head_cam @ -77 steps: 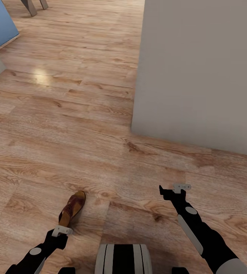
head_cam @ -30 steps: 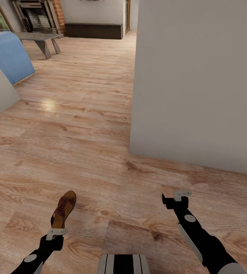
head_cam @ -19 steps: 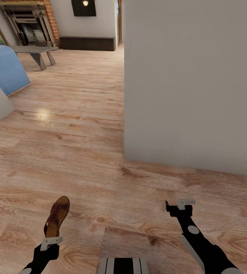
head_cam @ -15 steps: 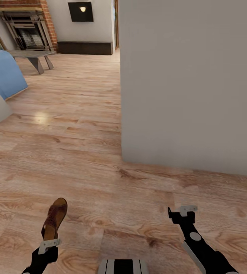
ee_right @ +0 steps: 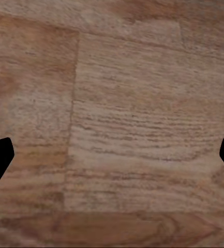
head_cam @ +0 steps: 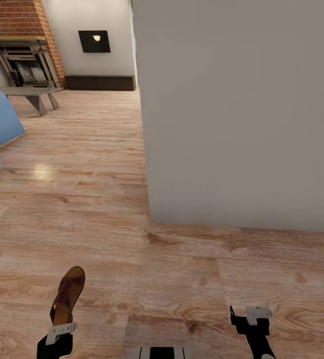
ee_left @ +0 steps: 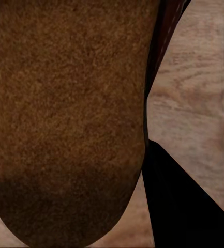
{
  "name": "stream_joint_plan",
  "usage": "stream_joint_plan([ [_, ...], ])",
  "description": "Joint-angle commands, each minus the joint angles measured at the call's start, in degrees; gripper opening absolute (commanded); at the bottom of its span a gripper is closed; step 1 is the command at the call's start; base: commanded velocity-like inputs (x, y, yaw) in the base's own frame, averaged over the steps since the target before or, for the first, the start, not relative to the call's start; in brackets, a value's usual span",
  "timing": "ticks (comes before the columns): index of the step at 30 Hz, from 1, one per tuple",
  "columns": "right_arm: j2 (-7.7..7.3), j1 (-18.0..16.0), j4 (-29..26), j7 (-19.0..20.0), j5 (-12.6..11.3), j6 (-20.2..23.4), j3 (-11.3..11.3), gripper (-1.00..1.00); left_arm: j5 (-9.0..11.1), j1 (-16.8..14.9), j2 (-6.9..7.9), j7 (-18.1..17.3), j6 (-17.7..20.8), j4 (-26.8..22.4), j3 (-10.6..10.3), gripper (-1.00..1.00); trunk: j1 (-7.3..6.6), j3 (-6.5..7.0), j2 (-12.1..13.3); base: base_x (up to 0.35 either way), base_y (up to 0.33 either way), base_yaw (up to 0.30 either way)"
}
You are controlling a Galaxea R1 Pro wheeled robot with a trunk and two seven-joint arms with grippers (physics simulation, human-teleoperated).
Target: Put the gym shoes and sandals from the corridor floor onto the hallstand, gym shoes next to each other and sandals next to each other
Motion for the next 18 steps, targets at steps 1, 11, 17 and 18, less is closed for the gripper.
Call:
stream_joint_plan([
  [1,0.87,0.0,3.2,-0.2,-0.4,-2.6,0.5,1.0,0.2,0.1,-0.07,-0.6,-0.1,0.1,0.4,-1.0,-0.03,0.27,0.0,0.0,0.0,-0.166],
  [11,4.74,0.4,11.9,6.5,2.2,-6.6,0.5,1.0,0.4,1.1,-0.37,-0.6,-4.5,2.2,0.4,-1.0,-0.29,3.36,0.1,0.0,0.0,-0.074],
  [17,4.77,0.4,11.9,6.9,2.3,-6.5,0.4,1.0,0.5,1.2,-0.34,-0.5,-4.6,2.2,0.4,-1.0,-0.45,5.08,0.2,0.0,0.0,-0.001],
  [18,4.78,0.4,11.9,7.0,2.3,-6.5,0.4,1.0,0.5,1.2,-0.32,-0.5,-4.6,2.2,0.5,-1.0,-0.47,5.32,0.2,0.0,0.0,0.0],
])
